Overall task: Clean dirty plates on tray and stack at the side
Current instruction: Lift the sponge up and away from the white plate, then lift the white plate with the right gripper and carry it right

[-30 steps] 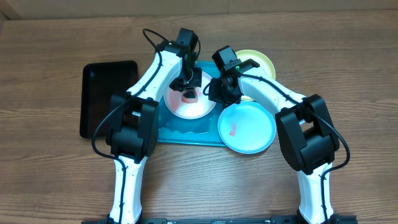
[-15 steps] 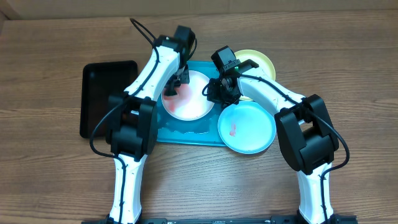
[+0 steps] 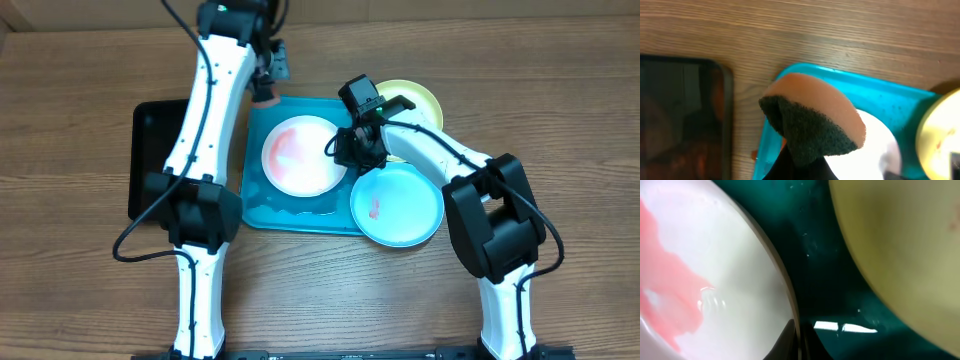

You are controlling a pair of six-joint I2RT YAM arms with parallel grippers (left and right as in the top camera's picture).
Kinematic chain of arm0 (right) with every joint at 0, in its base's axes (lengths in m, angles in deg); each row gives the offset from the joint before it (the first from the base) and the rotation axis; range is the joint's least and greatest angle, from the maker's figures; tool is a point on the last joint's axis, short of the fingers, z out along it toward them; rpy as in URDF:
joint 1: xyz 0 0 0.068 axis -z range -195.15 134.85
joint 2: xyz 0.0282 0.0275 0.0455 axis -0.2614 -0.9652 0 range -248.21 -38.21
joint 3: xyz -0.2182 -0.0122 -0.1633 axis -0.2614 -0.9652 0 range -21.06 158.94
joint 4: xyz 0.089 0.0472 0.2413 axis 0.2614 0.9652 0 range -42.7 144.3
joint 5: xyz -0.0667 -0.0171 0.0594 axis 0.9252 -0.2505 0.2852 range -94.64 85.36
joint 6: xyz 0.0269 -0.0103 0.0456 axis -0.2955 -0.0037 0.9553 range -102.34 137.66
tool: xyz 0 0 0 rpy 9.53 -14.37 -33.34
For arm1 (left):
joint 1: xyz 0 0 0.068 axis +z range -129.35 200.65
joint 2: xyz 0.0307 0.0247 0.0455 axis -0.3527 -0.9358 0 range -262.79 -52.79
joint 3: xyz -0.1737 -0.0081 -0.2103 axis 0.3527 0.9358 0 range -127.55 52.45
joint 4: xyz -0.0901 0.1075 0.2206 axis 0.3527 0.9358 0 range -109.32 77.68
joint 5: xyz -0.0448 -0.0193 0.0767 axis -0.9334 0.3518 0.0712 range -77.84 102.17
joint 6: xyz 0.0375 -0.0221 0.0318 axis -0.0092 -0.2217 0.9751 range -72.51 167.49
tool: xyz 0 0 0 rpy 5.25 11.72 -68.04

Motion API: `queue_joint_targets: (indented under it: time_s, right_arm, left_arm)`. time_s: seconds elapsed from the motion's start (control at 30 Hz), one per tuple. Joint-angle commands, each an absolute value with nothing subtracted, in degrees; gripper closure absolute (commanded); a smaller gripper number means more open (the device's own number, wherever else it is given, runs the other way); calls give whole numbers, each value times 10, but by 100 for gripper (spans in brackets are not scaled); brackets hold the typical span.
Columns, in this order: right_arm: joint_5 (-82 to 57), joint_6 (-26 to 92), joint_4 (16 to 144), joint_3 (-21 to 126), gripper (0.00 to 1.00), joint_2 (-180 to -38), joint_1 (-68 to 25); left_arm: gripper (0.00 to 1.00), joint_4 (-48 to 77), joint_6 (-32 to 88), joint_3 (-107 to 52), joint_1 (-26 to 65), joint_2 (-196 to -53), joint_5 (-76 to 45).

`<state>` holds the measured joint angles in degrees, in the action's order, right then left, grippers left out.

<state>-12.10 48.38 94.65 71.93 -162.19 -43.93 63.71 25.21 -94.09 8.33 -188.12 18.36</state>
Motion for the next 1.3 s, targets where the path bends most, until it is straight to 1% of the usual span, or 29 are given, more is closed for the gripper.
queue_joint_targets:
  time_s: [0.0,0.2,0.53,0.83,1.0,1.27]
  right_arm:
    - [-21,445,951,728,96,-1532,-465]
    - [172,427,977,728,96,-1485,-516]
    - [538,427,1010,728,96,-1479,-615]
    - [775,430,1008,728,96,-1477,-687]
    - [854,429,998,728,96,-1477,-704]
    - [853,430,999,728,96,-1475,-707]
  left_arm:
    - [96,641,263,-947,107,-1877,174]
    - [96,641,263,-947,124,-1877,170]
    - [96,641,263,-947,125,-1877,170]
    - [96,644,263,-947,125,-1877,170]
    - [96,645,263,-947,125,-1877,170]
    - [96,645,263,-947,125,-1877,170]
